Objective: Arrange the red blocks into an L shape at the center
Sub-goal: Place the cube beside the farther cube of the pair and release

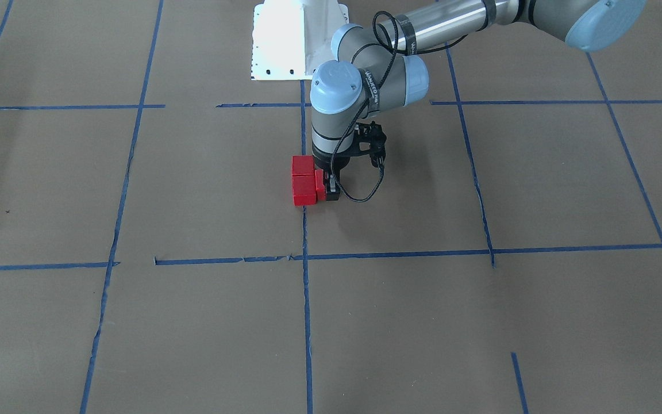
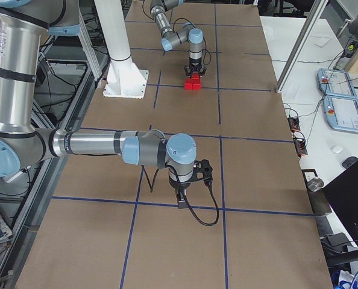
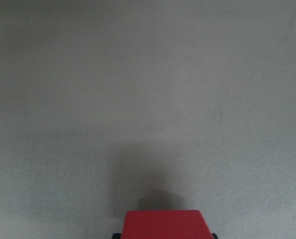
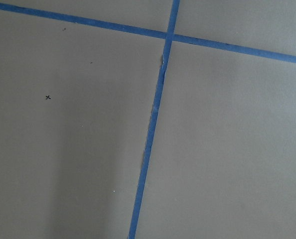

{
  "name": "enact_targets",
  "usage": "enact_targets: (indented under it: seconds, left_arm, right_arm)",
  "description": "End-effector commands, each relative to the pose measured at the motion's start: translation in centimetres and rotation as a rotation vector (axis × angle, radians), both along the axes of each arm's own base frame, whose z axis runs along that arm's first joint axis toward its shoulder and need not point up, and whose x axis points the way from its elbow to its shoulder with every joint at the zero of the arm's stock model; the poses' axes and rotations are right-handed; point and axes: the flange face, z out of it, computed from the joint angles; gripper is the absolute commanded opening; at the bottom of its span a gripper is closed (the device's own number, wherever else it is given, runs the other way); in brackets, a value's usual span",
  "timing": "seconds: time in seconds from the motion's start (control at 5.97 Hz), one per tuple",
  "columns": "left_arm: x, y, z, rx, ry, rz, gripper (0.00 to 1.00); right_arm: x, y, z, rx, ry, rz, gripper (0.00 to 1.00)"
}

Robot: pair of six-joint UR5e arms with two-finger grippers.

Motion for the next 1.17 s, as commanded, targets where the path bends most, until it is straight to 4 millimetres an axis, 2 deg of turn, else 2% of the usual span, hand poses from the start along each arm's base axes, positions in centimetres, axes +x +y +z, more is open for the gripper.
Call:
enact_targets:
  seconds: [0.0, 1.01]
  left_arm:
    - [0.17, -0.13, 0.04, 0.005, 0.008, 0.000, 0.22]
    - [0.40, -0.28, 0.47, 0.017, 0.017, 0.004, 0.35]
  right_arm:
    - [0.00, -0.05, -0.08, 0.002, 0.000, 0.000, 1.00]
    - [0.00, -0.05, -0.08, 0.003, 0.000, -0.001, 1.00]
